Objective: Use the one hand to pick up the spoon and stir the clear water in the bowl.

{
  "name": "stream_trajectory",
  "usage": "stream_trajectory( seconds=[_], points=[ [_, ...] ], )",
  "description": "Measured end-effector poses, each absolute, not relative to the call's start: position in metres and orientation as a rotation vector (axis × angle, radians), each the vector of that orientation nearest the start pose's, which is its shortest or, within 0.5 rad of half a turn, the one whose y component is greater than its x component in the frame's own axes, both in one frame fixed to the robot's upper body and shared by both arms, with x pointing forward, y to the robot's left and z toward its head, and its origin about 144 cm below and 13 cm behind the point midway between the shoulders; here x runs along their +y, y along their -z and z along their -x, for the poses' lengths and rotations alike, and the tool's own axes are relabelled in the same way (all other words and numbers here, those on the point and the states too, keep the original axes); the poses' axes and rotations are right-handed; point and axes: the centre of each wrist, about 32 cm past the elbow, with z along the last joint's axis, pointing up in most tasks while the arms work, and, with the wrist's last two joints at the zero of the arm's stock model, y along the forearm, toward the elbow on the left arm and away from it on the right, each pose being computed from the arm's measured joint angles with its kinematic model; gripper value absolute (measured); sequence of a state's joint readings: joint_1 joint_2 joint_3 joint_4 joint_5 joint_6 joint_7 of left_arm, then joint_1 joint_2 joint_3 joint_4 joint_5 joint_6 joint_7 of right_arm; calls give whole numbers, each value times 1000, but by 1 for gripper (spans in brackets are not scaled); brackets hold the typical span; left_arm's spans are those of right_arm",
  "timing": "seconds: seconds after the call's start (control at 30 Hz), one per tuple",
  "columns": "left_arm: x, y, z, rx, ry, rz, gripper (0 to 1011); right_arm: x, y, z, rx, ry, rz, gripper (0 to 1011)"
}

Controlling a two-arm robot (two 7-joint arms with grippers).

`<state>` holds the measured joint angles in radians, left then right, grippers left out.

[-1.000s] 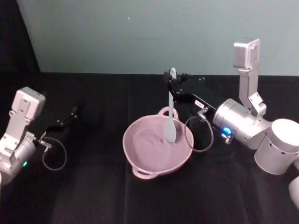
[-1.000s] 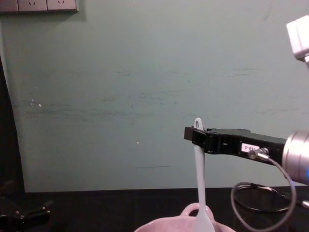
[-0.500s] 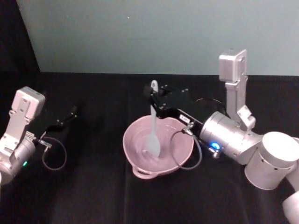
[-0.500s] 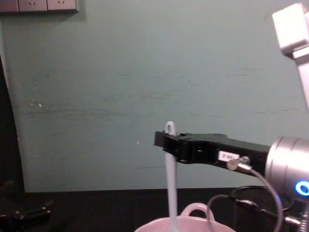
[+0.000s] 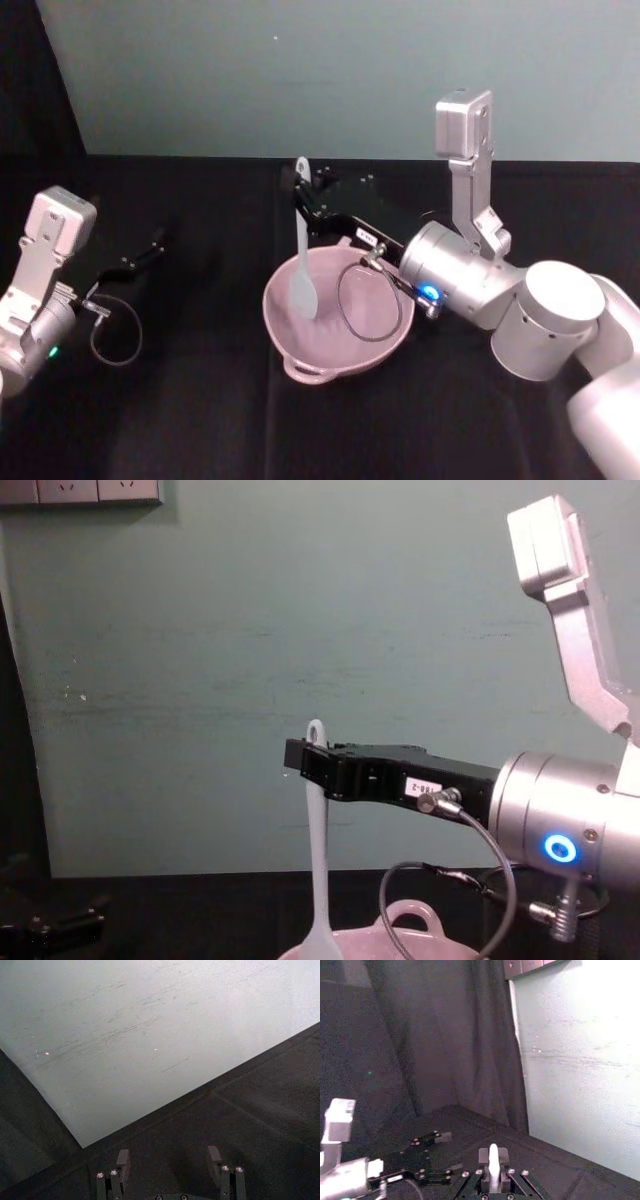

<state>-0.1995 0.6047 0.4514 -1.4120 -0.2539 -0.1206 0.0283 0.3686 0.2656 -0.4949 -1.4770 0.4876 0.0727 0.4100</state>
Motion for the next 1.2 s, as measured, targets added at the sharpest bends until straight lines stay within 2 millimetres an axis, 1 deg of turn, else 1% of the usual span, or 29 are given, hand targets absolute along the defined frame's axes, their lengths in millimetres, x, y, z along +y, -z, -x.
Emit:
stream_trajectory(
  seconds=[0.13,0.23,0.43,0.57,0.7,0.83,0.9,0.93,1.03,1.07,1.13,1.17,1.2],
  points=[
    [310,-1140,-489,-285,-1248,-305,1011,-167,-1210,-538,29,720,-89,116],
    [310,-1140,-489,-285,-1248,-304,1011,-173,-1210,-548,19,748,-81,117],
    [310,-1140,-489,-285,-1248,-304,1011,-183,-1213,-556,3,781,-66,116],
    [310,-1140,-489,-285,-1248,-304,1011,-191,-1215,-557,-11,809,-46,116],
    [310,-1140,-489,-285,-1248,-304,1011,-199,-1216,-550,-23,826,-19,116],
    [310,-1140,-489,-285,-1248,-304,1011,-202,-1217,-542,-28,825,-6,117],
    [310,-1140,-489,-285,-1248,-305,1011,-201,-1218,-535,-28,812,-5,117],
    [310,-1140,-489,-285,-1248,-304,1011,-198,-1219,-529,-25,797,-4,117],
    [310,-1140,-489,-285,-1248,-304,1011,-191,-1219,-523,-22,768,-4,116],
    [310,-1140,-489,-285,-1248,-304,1011,-187,-1218,-519,-17,748,-7,116],
    [310,-1140,-489,-285,-1248,-304,1011,-179,-1217,-515,-8,720,-14,116],
    [310,-1140,-489,-285,-1248,-304,1011,-179,-1217,-515,-8,720,-14,116],
    [310,-1140,-489,-285,-1248,-304,1011,-173,-1216,-513,-2,702,-21,116]
  ],
)
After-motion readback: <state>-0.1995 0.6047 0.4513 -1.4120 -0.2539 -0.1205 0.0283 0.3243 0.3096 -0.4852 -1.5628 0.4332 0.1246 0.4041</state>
